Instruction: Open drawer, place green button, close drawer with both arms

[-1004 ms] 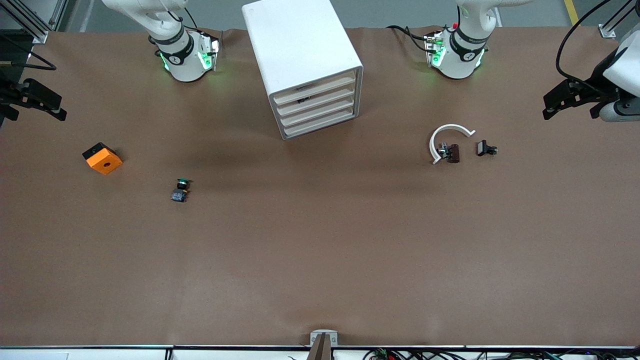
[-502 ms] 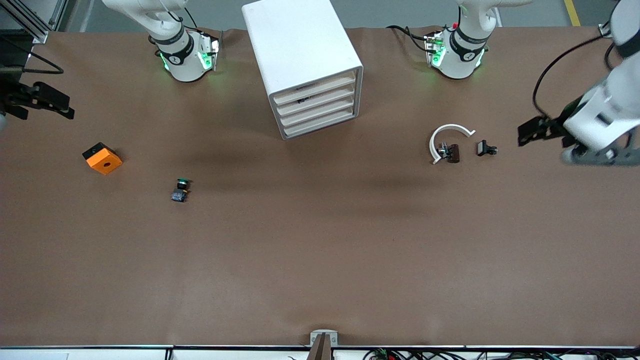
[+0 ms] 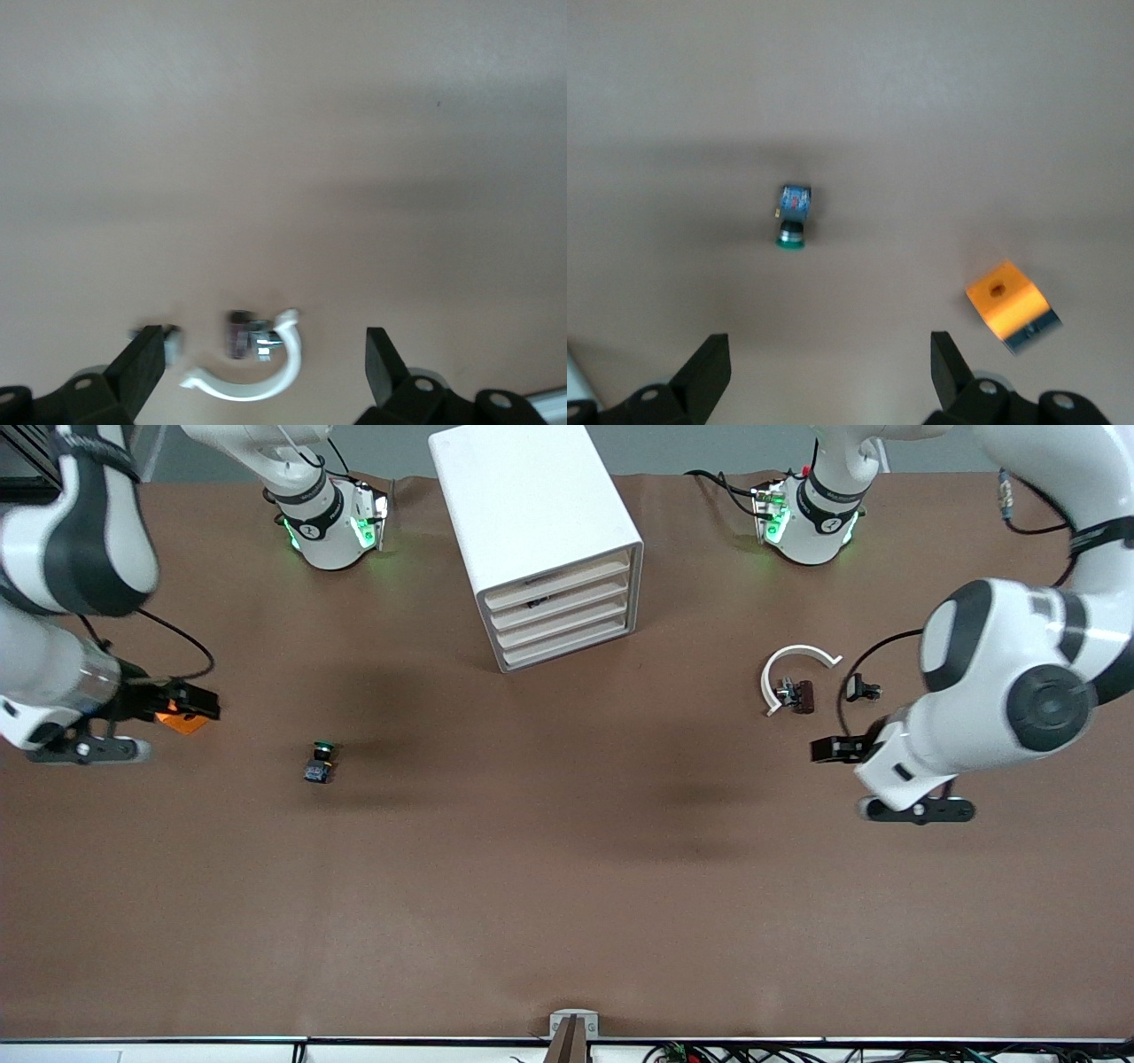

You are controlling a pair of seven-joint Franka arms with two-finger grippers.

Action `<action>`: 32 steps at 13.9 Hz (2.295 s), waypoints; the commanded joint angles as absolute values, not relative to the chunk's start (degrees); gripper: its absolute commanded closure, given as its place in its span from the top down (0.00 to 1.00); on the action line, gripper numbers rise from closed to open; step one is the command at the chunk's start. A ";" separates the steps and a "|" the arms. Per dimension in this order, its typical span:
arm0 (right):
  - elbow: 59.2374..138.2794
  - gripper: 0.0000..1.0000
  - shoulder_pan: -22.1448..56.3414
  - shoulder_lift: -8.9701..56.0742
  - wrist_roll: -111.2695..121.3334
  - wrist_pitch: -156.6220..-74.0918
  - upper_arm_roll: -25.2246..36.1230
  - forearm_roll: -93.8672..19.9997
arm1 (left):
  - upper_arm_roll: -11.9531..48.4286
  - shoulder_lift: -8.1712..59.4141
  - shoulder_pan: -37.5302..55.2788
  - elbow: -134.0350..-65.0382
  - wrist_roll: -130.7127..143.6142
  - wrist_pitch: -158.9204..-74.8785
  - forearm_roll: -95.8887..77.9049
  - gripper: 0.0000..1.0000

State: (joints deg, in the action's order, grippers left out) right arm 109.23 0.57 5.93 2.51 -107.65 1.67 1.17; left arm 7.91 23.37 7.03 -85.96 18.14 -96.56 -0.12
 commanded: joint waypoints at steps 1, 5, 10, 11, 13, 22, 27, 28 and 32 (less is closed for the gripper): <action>120.83 1.00 1.49 4.91 2.02 -121.42 1.14 1.32 | 7.82 28.99 10.71 -83.94 32.12 -96.42 -4.11 1.00; 121.46 1.00 4.21 12.55 -6.15 -130.15 1.05 0.53 | 7.82 34.36 14.76 -83.94 49.35 -96.42 -11.84 1.00; 121.11 1.00 4.83 21.70 -6.15 -140.44 1.14 -1.14 | 7.82 38.22 17.58 -84.11 69.06 -96.33 -27.47 1.00; 121.11 1.00 4.83 22.58 -6.15 -140.54 1.14 -1.14 | 7.82 39.10 17.58 -84.46 70.21 -96.24 -29.77 1.00; 121.29 1.00 4.92 23.99 -6.24 -140.36 1.06 -1.14 | 7.82 40.86 17.67 -84.81 70.31 -96.24 -33.38 1.00; 121.38 0.34 5.54 26.54 -6.33 -139.04 1.05 -1.14 | 7.38 45.35 24.24 -84.29 96.48 -99.39 -39.02 1.00; 121.29 0.12 5.71 26.72 -6.07 -139.13 1.05 -1.14 | 7.56 46.85 28.30 -84.02 106.87 -101.51 -39.20 1.00; 121.20 0.12 5.71 26.89 -6.06 -139.13 1.05 -1.14 | 7.73 47.02 28.91 -84.02 106.87 -101.43 -39.46 1.00; 121.11 0.13 5.80 26.89 -5.89 -139.13 1.05 -1.14 | 7.65 47.99 30.76 -84.02 109.15 -101.16 -44.55 1.00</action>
